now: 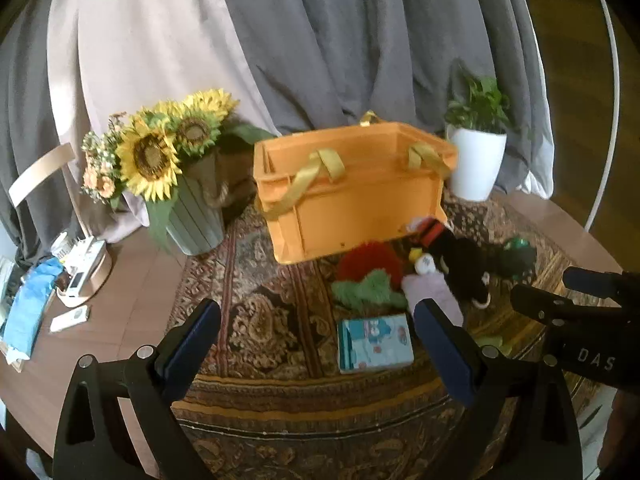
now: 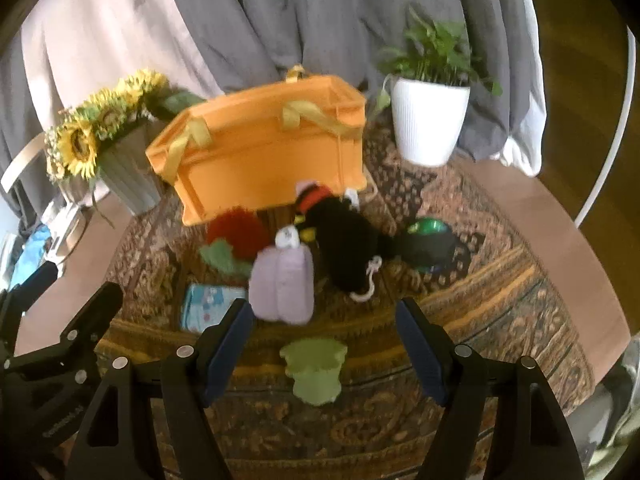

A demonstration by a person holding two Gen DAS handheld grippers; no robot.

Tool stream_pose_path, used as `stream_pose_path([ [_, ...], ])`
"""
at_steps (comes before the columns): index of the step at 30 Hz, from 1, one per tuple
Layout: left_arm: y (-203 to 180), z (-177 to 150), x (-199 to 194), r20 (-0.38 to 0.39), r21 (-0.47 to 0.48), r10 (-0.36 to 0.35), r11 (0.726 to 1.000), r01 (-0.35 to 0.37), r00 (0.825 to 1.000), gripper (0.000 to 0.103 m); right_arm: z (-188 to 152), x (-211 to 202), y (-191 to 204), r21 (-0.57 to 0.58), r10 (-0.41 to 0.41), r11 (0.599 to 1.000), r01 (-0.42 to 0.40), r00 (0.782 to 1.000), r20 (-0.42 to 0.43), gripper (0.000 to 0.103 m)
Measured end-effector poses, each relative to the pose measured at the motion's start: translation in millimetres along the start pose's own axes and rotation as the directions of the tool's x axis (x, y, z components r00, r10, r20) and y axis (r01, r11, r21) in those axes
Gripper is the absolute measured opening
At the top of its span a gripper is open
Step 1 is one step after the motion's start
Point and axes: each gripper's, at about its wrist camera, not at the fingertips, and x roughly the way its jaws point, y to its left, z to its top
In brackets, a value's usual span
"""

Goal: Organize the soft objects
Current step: 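Withdraw both tools from the crate back toward the rug toys, then grasp the blue printed box with left tool while right tool grasps green frog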

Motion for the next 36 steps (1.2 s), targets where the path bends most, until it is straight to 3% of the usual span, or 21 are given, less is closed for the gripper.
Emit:
stream_pose_path([
  [18,-13,-37,36,-0.089,0.043,-0.074,0.996,0.078,0.993,0.099,-46,48,-7,0.042,0.029,0.999,-0.021,0.976,-0.215,0.074],
  [29,-27,-41,66,-0.139,0.060,-0.135,0.988,0.145,0.981,0.099,-60,71,-15,0.060,0.042,0.998,-0.028,0.969,-0.244,0.074],
  [36,-27,-42,79,-0.158,0.023,-0.185,0.981,0.191,0.970,0.099,-59,76,-19,0.075,0.062,0.996,-0.046,0.970,-0.235,0.069],
])
